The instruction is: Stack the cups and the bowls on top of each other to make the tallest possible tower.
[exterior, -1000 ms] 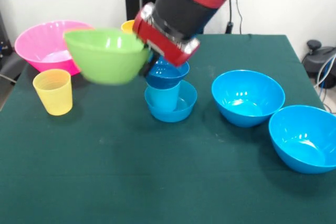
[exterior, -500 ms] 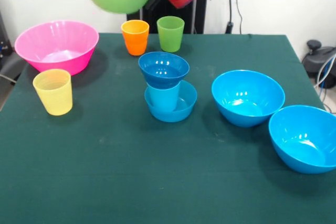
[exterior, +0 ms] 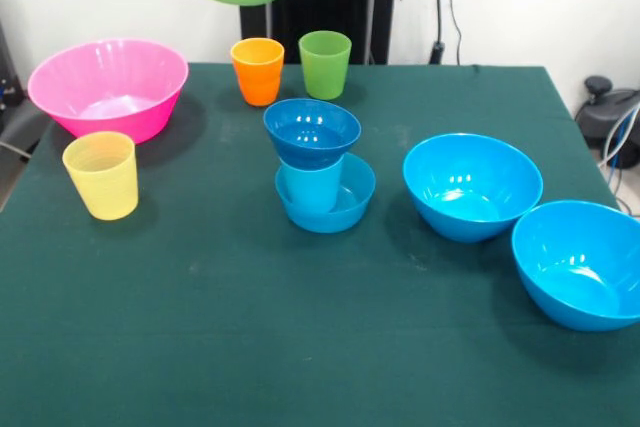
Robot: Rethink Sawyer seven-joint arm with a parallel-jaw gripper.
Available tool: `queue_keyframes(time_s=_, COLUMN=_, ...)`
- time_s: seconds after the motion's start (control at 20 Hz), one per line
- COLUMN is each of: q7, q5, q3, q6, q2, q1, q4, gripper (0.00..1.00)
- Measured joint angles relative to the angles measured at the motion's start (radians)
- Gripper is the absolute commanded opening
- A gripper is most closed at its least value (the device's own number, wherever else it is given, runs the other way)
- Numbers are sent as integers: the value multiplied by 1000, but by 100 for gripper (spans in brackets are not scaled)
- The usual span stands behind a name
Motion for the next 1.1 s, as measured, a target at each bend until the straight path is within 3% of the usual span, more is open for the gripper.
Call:
queue_keyframes(time_s=0.5, q7=0, q5=34, q3=28, q6=-19, q2=1, q1=15, q4=28, gripper=0)
queue_keyframes(time_s=1.1, q7=0, q5=34, q3=36, q6=-214, q2=6, q1=68, q4=111, gripper=0)
